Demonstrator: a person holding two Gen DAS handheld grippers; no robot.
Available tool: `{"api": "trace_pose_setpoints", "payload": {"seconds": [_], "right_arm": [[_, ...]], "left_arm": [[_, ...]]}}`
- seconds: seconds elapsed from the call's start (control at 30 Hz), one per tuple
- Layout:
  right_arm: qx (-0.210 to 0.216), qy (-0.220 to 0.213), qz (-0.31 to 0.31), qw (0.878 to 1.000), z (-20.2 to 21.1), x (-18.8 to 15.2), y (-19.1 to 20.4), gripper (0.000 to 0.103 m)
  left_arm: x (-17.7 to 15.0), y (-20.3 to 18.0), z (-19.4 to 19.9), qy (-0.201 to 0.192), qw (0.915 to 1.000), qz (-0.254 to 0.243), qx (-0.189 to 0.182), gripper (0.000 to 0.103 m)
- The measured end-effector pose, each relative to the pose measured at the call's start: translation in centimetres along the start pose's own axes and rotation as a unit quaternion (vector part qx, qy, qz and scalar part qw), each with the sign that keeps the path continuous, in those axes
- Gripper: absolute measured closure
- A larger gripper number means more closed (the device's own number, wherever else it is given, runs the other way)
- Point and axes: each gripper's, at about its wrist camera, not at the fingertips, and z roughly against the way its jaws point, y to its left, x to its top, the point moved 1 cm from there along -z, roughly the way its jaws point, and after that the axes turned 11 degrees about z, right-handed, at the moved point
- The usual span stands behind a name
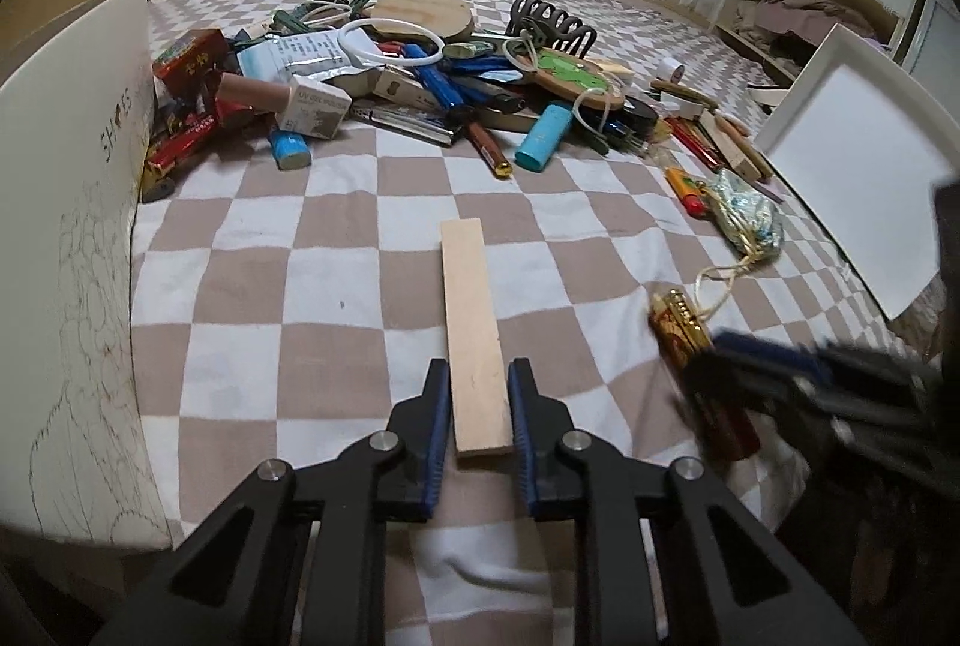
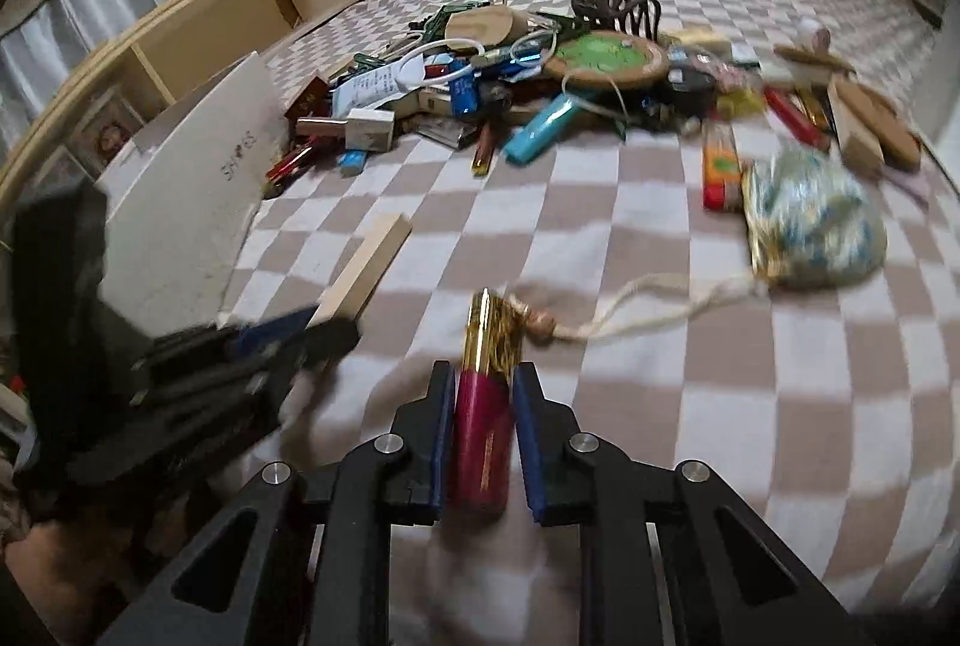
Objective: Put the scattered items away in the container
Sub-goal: 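Lift the wooden stick with the left tool while the right tool lifts the red lipstick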
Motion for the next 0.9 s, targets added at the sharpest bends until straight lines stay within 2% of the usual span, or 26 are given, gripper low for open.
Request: {"api": "trace_pose_setpoints", "payload": {"seconds": [0.1,0.23,0.4,0.43,0.5,0.53,0.67,0.73,0.77,0.9], "right_arm": [[0.001,0.008,0.023,1.0,-0.5,0.2,0.2,0.081],[0.025,0.007,-0.004,1.0,-0.2,-1.0,-0.5,0.079],[0.022,0.007,-0.012,1.0,1.1,-2.4,-0.7,0.077],[0.023,0.008,-0.011,1.0,1.2,-2.5,-0.5,0.073],[0.025,0.004,-0.01,1.0,1.2,-2.5,-0.2,0.035],[0.024,0.0,-0.006,1.0,1.3,-2.4,0.1,0.033],[0.024,-0.001,0.007,1.0,1.0,-2.1,0.7,0.033],[0.022,0.003,0.007,1.0,0.6,-2.2,0.7,0.041],[0.014,0.005,0.012,1.0,0.4,-2.2,0.8,0.048],[-0.014,0.006,0.03,0.999,0.0,-2.0,1.0,0.059]], "left_arm": [[-0.1,0.1,0.0,-0.001,1.0,0.002,-0.001,0.084],[0.2,0.0,-0.3,-0.006,0.9999,-0.003,0.009,0.08],[0.4,-0.5,-0.8,-0.013,0.9997,-0.015,0.015,0.06],[0.4,-0.7,-0.9,-0.014,0.9996,-0.017,0.016,0.059],[0.4,-0.9,-1.0,-0.016,0.9994,-0.024,0.02,0.056],[0.3,-1.0,-1.0,-0.018,0.9993,-0.026,0.022,0.056],[0.5,-0.9,-1.1,-0.015,0.9993,-0.028,0.022,0.058],[0.5,-0.8,-1.2,-0.016,0.9992,-0.026,0.025,0.063],[0.6,-0.8,-1.2,-0.016,0.9992,-0.025,0.026,0.066],[0.8,-0.4,-1.1,-0.013,0.9995,-0.017,0.024,0.075]]}}
